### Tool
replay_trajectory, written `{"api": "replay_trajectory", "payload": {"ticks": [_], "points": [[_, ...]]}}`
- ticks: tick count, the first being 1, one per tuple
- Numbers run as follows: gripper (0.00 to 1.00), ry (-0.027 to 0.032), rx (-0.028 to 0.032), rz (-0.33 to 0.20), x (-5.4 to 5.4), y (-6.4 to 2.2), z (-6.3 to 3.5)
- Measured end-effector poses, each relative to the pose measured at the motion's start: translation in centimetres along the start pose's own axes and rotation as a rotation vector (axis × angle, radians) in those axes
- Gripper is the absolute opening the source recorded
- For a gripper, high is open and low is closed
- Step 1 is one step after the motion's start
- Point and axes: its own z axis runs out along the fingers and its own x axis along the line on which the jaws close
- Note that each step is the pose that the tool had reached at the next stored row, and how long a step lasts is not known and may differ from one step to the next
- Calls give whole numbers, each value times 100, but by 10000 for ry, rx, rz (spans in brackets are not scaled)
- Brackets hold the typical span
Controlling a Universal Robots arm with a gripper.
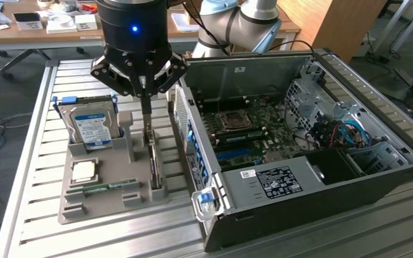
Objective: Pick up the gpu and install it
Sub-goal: 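Reach for the gpu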
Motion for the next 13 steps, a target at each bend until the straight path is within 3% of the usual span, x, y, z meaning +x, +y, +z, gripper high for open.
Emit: {"api": "replay_trajectory", "payload": {"ticks": [13], "points": [[11, 0, 0, 1, 7, 14, 5]]}}
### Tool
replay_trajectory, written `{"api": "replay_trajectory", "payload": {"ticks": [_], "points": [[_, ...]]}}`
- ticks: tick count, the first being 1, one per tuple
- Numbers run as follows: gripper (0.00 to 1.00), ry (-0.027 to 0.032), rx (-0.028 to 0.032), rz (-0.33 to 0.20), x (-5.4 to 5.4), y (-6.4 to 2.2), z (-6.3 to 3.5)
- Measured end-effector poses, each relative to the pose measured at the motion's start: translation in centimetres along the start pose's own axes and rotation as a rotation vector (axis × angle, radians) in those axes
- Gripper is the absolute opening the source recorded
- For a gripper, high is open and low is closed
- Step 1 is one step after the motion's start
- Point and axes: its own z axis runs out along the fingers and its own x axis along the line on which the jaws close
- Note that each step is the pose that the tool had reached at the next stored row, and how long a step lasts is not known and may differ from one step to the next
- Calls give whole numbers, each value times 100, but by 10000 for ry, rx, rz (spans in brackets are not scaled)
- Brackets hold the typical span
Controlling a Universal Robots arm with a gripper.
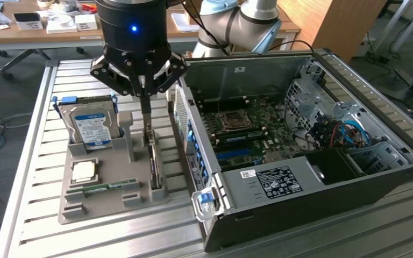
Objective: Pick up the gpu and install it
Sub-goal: 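Reach for the gpu, then pick up the gpu and move the gpu toward the slot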
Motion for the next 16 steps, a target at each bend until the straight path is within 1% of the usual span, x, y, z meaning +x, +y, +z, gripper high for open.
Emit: {"api": "replay_trajectory", "payload": {"ticks": [16], "points": [[11, 0, 4, 0, 0, 3, 0]]}}
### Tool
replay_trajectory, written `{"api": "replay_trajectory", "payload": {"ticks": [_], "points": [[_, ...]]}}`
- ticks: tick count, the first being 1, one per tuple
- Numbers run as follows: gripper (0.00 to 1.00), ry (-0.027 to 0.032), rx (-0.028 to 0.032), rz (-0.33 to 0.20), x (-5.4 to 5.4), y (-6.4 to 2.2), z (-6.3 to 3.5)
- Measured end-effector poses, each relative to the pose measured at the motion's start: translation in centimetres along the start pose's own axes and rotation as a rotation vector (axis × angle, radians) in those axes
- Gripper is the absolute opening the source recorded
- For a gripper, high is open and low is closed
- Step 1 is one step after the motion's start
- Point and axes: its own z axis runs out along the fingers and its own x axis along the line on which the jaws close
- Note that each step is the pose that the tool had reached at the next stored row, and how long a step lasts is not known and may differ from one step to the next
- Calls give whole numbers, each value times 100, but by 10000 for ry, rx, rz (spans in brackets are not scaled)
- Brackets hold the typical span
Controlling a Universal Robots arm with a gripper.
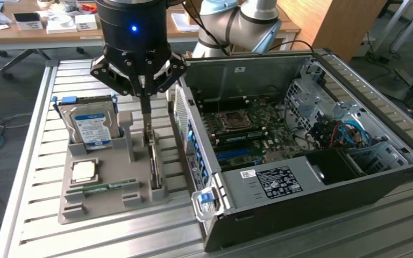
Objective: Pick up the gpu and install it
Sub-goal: 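Pick up the gpu and move the gpu toward the slot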
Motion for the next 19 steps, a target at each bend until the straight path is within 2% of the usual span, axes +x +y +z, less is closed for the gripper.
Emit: {"api": "replay_trajectory", "payload": {"ticks": [2, 4, 5, 7, 8, 9, 19], "points": [[11, 0, 0, 0, 0, 0, 0], [23, 0, 0, 0, 0, 0, 0], [23, 0, 0, 0, 0, 0, 0], [35, 0, 0, 0, 0, 0, 0], [35, 0, 0, 0, 0, 0, 0], [42, 0, 0, 0, 0, 0, 0], [42, 0, -1, 0, 0, -1, 21]]}}
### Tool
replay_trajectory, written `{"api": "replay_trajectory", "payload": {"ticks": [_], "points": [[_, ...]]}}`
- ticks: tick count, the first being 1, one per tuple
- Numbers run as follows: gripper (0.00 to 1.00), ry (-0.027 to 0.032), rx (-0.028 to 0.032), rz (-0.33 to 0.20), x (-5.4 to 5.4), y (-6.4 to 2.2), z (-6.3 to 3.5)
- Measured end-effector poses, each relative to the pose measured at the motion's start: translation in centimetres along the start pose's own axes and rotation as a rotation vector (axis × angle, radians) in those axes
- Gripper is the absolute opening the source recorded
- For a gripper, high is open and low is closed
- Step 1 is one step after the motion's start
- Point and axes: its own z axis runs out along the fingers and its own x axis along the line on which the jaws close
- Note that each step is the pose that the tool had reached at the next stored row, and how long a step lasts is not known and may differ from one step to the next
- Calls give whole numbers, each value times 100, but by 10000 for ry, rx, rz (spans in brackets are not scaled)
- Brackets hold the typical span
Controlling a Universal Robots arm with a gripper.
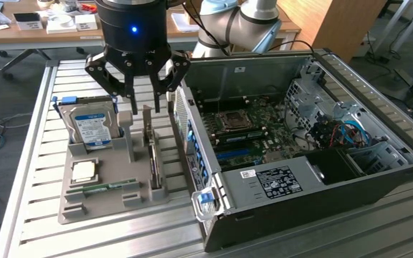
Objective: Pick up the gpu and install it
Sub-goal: 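Pick up the gpu and move the gpu toward the slot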
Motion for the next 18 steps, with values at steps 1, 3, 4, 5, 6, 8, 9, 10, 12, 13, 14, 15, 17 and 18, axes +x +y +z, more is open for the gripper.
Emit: {"api": "replay_trajectory", "payload": {"ticks": [1, 3, 4, 5, 6, 8, 9, 10, 12, 13, 14, 15, 17, 18], "points": [[42, 0, 0, 0, 0, 0, 9], [42, 1, 2, 0, 0, 0, 12], [42, 2, 2, 0, 0, -1, 12], [42, 2, 2, 0, 0, -1, 12], [42, 1, 1, 0, 0, -1, 12], [42, 0, 1, 0, 0, -1, 13], [42, 0, 0, 0, 0, -1, 15], [42, -2, -2, 0, 0, -1, 22], [42, 0, 0, 0, 1, -2, 42], [42, 0, 1, -1, 1, -3, 57], [42, 0, 1, 0, 2, -3, 70], [42, 0, 0, 0, 2, -4, 84], [42, 0, 0, 0, 3, -6, 126], [42, 0, 0, 0, 3, -6, 137]]}}
